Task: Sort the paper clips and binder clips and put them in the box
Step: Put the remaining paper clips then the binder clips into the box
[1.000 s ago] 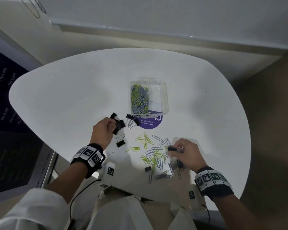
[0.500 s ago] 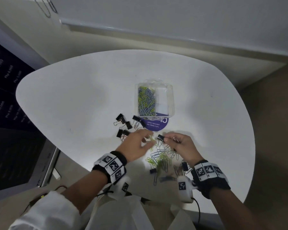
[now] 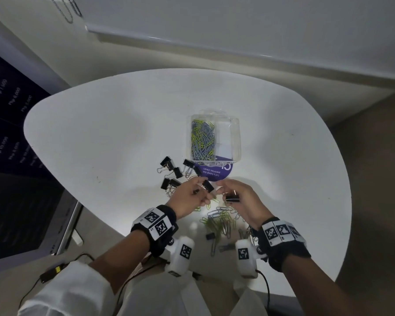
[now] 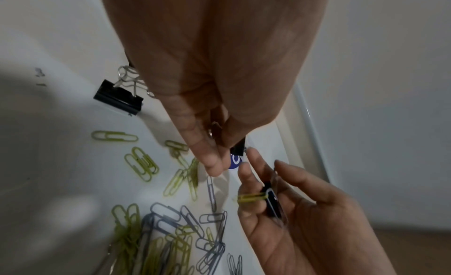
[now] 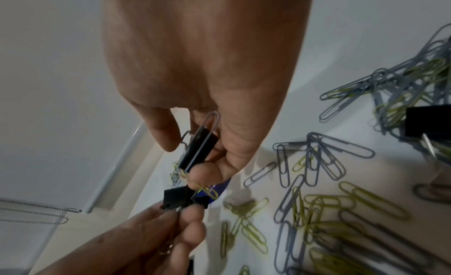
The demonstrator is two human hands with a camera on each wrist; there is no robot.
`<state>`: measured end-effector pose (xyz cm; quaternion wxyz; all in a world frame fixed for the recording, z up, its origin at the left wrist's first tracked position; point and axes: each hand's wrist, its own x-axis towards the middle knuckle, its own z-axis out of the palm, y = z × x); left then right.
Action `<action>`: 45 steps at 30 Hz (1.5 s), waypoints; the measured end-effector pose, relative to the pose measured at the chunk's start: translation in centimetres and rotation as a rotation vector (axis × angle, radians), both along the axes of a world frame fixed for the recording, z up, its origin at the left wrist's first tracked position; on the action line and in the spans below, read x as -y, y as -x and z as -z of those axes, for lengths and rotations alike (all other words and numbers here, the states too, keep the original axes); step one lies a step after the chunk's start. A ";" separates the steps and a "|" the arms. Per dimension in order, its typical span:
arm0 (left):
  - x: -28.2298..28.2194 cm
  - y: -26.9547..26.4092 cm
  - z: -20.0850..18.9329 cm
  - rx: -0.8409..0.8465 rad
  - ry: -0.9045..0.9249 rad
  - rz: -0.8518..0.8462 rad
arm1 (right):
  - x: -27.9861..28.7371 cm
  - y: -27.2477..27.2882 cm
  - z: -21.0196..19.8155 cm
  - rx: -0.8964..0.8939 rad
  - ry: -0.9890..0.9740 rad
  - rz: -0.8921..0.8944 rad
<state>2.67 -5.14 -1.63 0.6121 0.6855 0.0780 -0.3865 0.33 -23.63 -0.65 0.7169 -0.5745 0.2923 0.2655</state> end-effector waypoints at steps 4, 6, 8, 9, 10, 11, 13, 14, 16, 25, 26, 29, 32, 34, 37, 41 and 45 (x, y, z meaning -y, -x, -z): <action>0.6 0.2 -0.1 0.070 0.004 0.071 | -0.9 0.2 0.2 0.002 -0.040 0.041; 1.0 0.4 -0.3 0.132 -0.053 0.107 | -0.9 0.5 -0.1 0.019 -0.040 0.042; 1.3 0.7 -0.4 0.173 -0.097 0.089 | -0.9 1.0 -0.1 0.027 -0.045 0.073; 1.4 0.8 -0.3 0.218 -0.126 0.082 | -0.9 1.3 0.1 0.027 -0.043 0.101; 1.3 0.8 -0.2 0.279 -0.162 0.099 | -0.8 1.6 0.3 0.020 -0.032 0.127; 1.2 0.7 -0.1 0.344 -0.189 0.137 | -0.7 1.8 0.6 0.007 -0.014 0.143; 1.1 0.7 -0.2 0.453 -0.216 0.228 | -0.5 2.2 1.0 -0.014 0.009 0.148; 1.2 0.8 -0.4 0.470 -0.219 0.258 | -0.4 2.3 1.1 -0.017 0.009 0.150; 1.3 0.8 -0.5 0.426 -0.228 0.285 | -0.2 2.4 1.1 -0.009 0.012 0.148; 1.1 0.8 1.1 0.511 -0.339 0.502 | 0.5 2.3 1.3 0.090 0.102 0.093; 1.0 0.8 1.4 0.518 -0.348 0.526 | 0.6 2.4 1.5 0.131 0.188 0.054; 0.9 1.2 1.7 0.562 -0.374 0.595 | 1.1 3.0 2.3 0.316 0.496 -0.120; 1.3 1.8 1.8 0.672 -0.456 0.680 | 1.2 4.0 2.4 0.490 0.694 -0.278; 1.3 2.0 1.9 0.700 -0.476 0.683 | 1.3 4.7 2.2 0.532 0.752 -0.319; 1.1 2.1 2.0 0.783 -0.463 0.687 | 1.9 4.9 2.4 0.355 0.713 -0.259; 1.5 2.2 1.6 0.961 -0.591 0.806 | 1.9 4.8 2.2 0.176 0.625 -0.215; 1.0 2.0 1.9 0.885 -0.583 0.727 | 2.2 4.3 1.9 0.187 0.520 -0.182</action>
